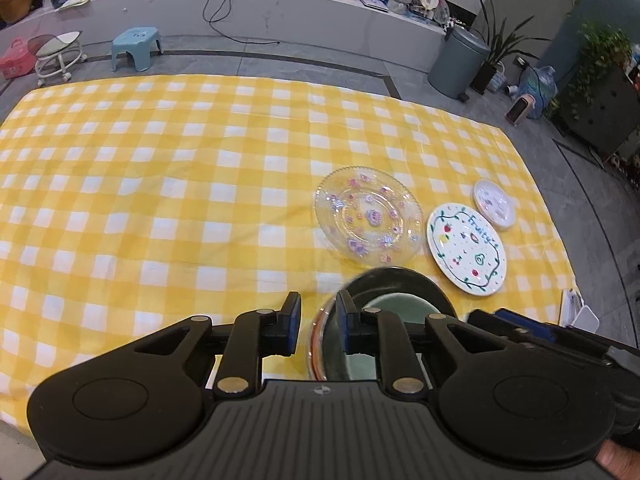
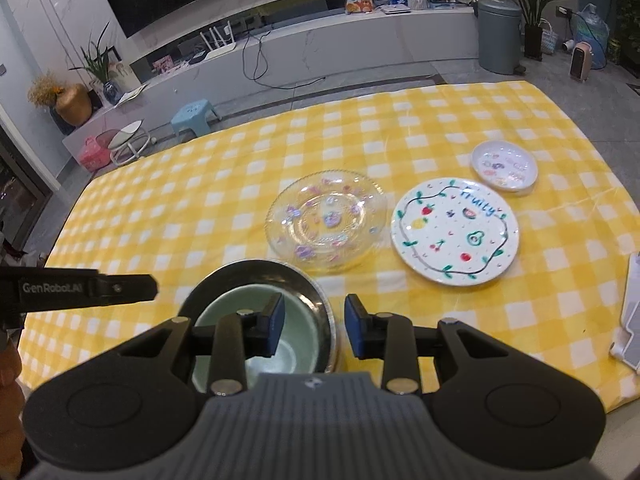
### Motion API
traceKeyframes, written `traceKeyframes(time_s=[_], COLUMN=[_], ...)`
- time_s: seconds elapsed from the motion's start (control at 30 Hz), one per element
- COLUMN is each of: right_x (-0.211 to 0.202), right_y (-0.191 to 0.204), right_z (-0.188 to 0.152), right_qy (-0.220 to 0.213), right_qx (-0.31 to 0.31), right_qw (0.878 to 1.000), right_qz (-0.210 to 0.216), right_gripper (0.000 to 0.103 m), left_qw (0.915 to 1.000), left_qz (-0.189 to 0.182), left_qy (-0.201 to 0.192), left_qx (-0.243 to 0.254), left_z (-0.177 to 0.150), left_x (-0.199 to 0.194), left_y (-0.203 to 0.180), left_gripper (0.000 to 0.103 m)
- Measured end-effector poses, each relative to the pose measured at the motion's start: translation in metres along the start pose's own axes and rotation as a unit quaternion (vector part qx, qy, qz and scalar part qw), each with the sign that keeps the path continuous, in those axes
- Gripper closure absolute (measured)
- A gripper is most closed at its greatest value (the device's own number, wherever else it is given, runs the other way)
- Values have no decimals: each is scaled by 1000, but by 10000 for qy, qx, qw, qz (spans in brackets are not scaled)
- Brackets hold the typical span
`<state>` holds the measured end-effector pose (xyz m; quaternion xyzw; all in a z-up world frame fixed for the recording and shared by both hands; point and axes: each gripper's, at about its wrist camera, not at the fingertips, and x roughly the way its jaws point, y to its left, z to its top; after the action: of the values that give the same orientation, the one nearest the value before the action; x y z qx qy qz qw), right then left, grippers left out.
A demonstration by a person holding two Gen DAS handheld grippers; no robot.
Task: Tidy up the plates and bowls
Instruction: 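Move both tools to the rim of the white 'Fruity' plate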
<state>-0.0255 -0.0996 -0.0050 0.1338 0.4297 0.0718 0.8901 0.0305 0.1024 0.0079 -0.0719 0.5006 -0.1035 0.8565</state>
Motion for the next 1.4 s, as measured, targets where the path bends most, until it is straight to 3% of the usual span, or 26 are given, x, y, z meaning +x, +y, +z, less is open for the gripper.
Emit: traceKeyframes(time_s=[0.43,0.63,0.87,1.1,1.4], right_x=[23,28,38,53,72], right_y=[-53,-77,-94,-119,-157], right_z=[-4,13,34,51,68], right_qy=[208,150,105,114,191], right_qx=[322,599,702,884,1091], right_qw=[9992,9980,9974,9958,9930], right_qz=[-135,-130,-135,-233,-399], right_gripper=[67,66,65,64,61], left_qw=[9999,9999,9998,9998,9976], left_qz=[15,-89,-116,-166,-609], left_qy=[140,74,53,128,259], left_qx=[-93,-61,-133,58,187], left_z=[-3,6,24,42,61], left_x=[24,28,39,55,80], left_y=[17,14,13,-12,-75], left_gripper=[71,56,55,55,49])
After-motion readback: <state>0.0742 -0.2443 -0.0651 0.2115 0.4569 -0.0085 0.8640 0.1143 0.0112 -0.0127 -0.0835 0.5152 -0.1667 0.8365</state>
